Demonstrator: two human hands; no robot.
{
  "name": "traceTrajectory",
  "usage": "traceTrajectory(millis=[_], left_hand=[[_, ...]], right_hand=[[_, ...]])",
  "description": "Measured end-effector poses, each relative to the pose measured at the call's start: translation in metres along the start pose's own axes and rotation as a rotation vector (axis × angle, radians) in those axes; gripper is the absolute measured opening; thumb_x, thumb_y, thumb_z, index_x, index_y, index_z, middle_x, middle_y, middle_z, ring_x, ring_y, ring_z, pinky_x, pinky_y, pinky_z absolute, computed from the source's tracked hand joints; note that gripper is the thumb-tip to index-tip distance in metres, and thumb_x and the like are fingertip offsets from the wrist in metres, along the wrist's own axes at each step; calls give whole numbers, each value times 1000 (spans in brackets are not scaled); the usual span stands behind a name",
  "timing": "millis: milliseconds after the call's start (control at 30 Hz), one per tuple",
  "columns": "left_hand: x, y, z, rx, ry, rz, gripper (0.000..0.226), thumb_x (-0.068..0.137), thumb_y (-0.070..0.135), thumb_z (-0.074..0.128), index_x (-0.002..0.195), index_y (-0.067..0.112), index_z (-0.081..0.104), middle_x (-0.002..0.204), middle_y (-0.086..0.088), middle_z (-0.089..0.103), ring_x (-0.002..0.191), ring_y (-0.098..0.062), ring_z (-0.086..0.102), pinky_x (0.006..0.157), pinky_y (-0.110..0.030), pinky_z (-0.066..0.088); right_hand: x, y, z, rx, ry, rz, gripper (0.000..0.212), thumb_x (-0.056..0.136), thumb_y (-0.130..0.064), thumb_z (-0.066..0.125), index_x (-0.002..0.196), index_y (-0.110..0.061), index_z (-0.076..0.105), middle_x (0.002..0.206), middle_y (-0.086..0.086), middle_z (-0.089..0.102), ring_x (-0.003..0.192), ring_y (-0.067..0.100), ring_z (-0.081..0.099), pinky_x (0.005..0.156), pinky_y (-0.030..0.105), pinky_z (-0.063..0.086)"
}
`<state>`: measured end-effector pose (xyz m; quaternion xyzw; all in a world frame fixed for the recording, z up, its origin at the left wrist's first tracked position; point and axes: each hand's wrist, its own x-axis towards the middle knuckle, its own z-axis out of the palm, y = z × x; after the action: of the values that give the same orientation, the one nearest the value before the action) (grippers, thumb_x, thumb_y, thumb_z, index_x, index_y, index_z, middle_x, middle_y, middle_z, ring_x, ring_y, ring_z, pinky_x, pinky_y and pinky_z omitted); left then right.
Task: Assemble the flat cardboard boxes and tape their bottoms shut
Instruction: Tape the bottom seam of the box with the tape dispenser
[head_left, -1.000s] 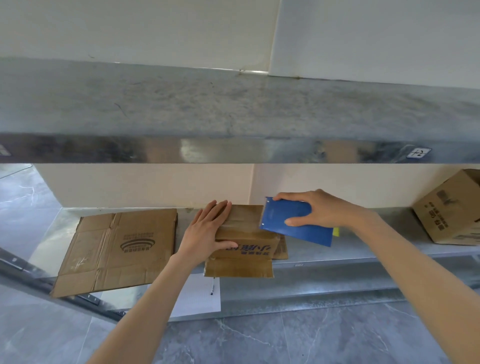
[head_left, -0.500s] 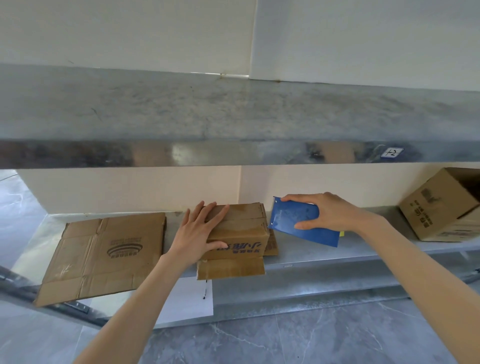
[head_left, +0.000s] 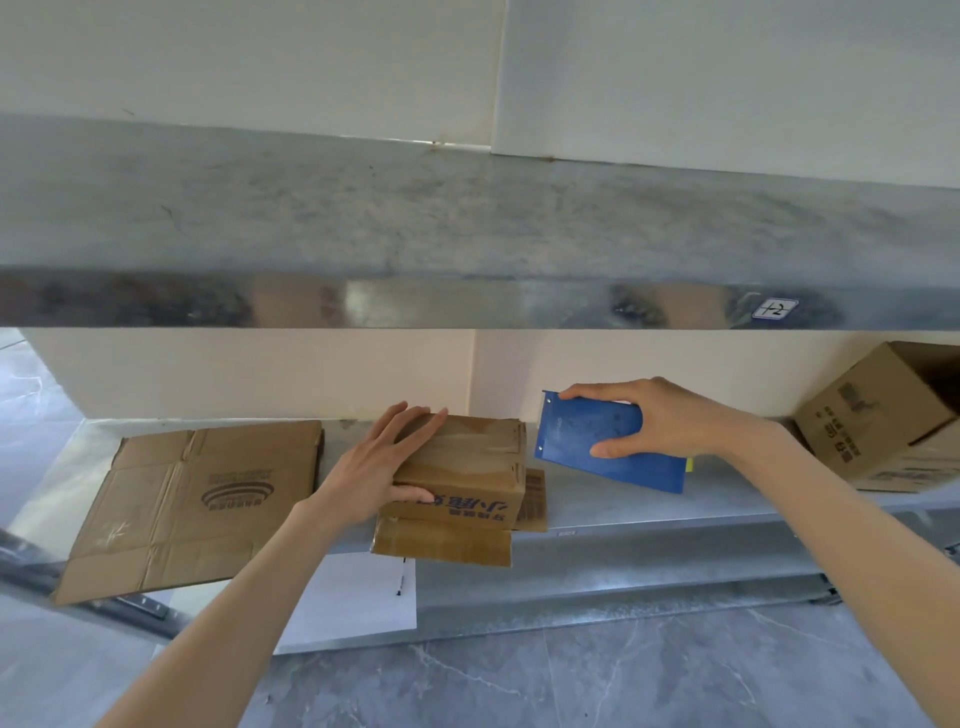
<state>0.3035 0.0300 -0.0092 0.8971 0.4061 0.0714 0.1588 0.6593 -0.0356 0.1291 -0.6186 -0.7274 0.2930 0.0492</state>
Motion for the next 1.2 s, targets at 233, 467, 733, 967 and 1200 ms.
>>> traceTrajectory(millis=[233,467,733,967,1200], left_hand=[[0,0,-1,23,-11,-5,105,79,74,53,152,40,-14,163,8,7,151,-15,-3,108,-49,42],[0,-1,-1,48,-18,-8,105,79,75,53,154,38,-10,164,8,7,152,-17,-2,113,-50,36],[2,-2,0,119,-30,11,103,81,75,51,152,37,-13,164,5,6,152,-20,-2,123,-48,13],[17,21,-9,232,-106,-47,105,79,65,63,154,46,-8,163,1,4,152,-28,-7,114,-62,-17],[34,72,26,223,11,117,105,75,86,46,154,43,-9,166,8,-1,153,-23,-9,117,-60,-10]], right_hand=[[4,10,13,61,-9,14,65,81,-40,79,114,-80,40,121,-48,46,105,-25,47,80,1,41],[7,14,11,99,-73,37,61,83,-41,77,123,-70,42,129,-30,54,102,-9,58,80,13,50],[9,12,11,117,-115,72,60,83,-43,77,126,-66,43,132,-22,56,104,4,62,91,34,54],[13,9,18,100,-95,65,61,84,-41,77,135,-55,46,139,-23,50,114,6,57,97,33,51],[7,16,24,114,-102,59,61,87,-44,73,137,-60,41,139,-25,49,113,1,54,94,26,49]])
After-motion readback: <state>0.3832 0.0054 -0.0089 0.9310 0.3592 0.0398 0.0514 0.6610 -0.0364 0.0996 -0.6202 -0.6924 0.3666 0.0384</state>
